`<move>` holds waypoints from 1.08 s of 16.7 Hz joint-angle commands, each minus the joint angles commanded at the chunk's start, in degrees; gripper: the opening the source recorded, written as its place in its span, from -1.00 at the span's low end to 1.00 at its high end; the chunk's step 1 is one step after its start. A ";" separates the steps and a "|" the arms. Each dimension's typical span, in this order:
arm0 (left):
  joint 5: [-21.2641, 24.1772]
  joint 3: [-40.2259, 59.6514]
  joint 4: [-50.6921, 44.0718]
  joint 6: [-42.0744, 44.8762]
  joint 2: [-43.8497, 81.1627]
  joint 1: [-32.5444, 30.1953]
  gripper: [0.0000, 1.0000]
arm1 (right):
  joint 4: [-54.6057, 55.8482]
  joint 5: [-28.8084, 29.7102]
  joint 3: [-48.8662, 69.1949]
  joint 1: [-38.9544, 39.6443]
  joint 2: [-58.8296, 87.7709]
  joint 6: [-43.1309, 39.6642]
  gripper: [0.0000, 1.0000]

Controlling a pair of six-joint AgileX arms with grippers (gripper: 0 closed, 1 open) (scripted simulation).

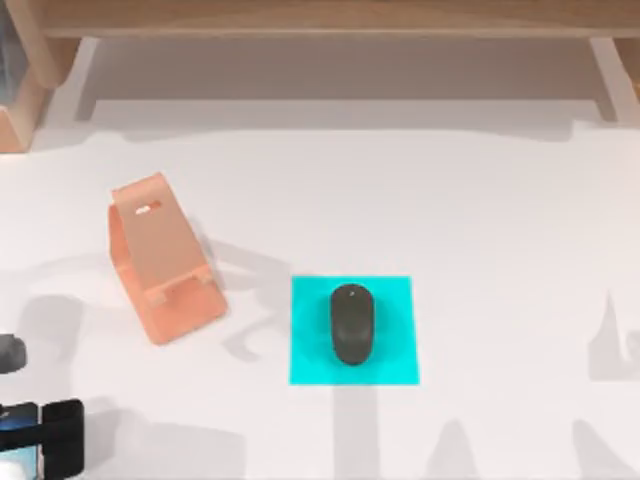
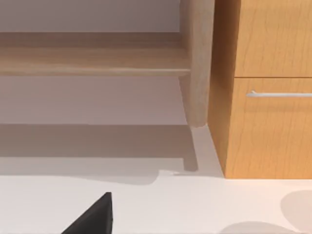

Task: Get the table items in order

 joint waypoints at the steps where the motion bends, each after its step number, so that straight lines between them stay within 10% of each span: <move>1: 0.00 0.00 0.00 0.00 0.00 0.00 1.00 | 0.00 0.00 0.00 0.00 0.00 0.00 1.00; 3: 0.00 0.00 0.00 0.00 0.00 0.00 1.00 | 0.00 0.00 0.00 0.00 0.00 0.00 1.00; 16: 0.00 0.00 0.00 0.00 0.00 0.00 -0.96 | 0.00 0.00 0.00 0.00 0.00 0.00 1.00; 18: 0.00 0.00 0.00 0.00 0.00 0.00 -1.00 | 0.00 0.00 0.00 0.00 0.00 0.00 1.00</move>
